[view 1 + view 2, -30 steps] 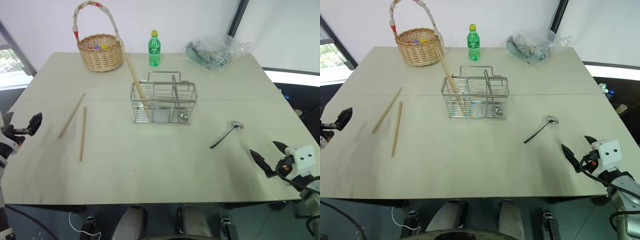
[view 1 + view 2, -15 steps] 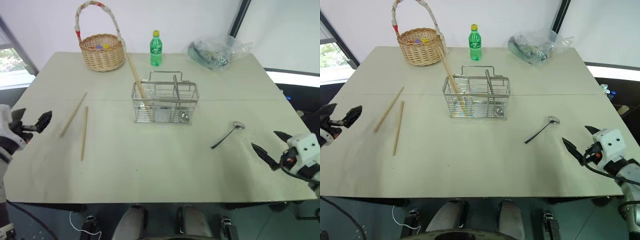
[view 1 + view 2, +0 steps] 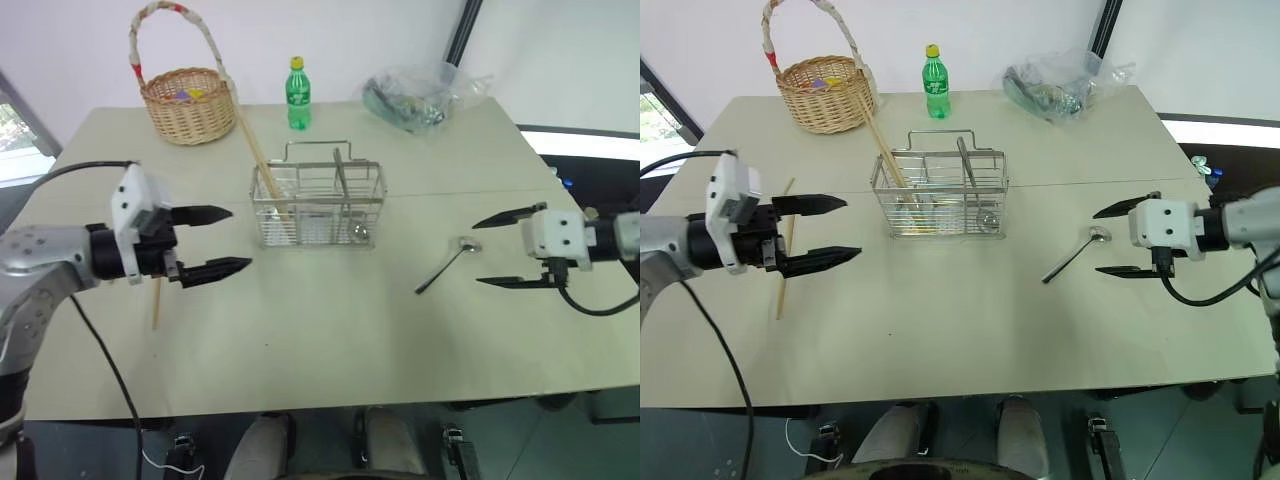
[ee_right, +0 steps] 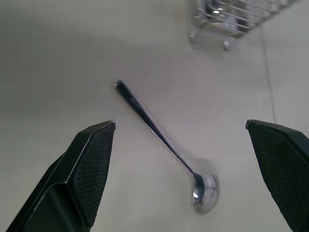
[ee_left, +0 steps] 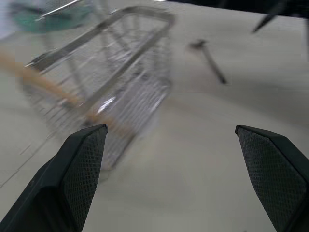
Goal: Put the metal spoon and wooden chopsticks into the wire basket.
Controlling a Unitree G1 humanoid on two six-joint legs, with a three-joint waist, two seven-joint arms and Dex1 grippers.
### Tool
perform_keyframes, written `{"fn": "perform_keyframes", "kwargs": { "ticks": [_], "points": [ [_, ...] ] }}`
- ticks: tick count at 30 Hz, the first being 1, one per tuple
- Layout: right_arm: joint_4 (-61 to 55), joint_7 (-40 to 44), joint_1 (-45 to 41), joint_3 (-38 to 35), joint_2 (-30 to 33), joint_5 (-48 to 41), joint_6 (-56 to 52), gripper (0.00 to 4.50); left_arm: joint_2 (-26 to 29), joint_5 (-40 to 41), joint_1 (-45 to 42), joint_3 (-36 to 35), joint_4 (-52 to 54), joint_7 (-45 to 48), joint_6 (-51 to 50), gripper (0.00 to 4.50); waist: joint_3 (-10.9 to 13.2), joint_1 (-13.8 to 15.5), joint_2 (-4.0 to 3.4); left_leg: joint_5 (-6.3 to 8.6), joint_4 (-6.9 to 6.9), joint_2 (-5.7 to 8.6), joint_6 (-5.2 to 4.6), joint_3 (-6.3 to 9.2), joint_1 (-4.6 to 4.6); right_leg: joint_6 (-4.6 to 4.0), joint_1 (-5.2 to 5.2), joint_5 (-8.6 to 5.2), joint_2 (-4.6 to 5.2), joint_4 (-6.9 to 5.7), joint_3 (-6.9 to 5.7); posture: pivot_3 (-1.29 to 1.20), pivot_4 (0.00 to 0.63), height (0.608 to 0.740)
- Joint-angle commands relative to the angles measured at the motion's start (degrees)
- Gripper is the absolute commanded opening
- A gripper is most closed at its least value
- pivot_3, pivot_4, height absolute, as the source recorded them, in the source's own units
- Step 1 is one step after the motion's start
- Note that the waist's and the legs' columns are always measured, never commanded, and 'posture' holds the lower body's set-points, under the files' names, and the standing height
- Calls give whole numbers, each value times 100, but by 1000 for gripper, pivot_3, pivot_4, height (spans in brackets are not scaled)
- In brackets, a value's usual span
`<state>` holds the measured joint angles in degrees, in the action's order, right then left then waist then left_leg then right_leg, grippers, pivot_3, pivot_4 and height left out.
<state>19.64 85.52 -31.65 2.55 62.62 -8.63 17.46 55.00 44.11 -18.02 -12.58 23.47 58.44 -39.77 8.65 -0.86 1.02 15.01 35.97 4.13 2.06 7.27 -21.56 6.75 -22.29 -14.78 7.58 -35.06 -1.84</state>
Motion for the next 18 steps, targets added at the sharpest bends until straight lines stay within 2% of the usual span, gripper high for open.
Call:
{"fn": "perform_keyframes", "kwargs": {
  "ticks": [1,6,10,18],
  "points": [
    [1201,652,-1054,787,-241,673,987,4455,-105,87,-504,394,-11,219,-40,4500,20,-5,15,0,2,0,0,0,7,0,7,0,-1,0,0,0,150,674],
    [3093,680,-2442,1820,-753,1766,2406,4455,-232,-45,-920,913,-30,464,-29,4500,30,8,18,-1,-1,1,2,1,11,2,4,1,-6,-7,1,0,150,674],
    [4188,419,-3272,2269,-1196,2508,2916,4455,-318,5,-1135,1058,-5,508,-139,4500,38,-23,14,-4,-3,2,7,1,6,21,-7,13,-11,-9,8,0,150,674],
    [5093,-551,-3894,2764,-1701,3552,3377,4455,-417,220,-1094,859,235,192,-384,4500,38,-23,14,-9,-7,-1,16,15,11,22,-5,14,-25,-15,14,0,150,674]
  ]
}}
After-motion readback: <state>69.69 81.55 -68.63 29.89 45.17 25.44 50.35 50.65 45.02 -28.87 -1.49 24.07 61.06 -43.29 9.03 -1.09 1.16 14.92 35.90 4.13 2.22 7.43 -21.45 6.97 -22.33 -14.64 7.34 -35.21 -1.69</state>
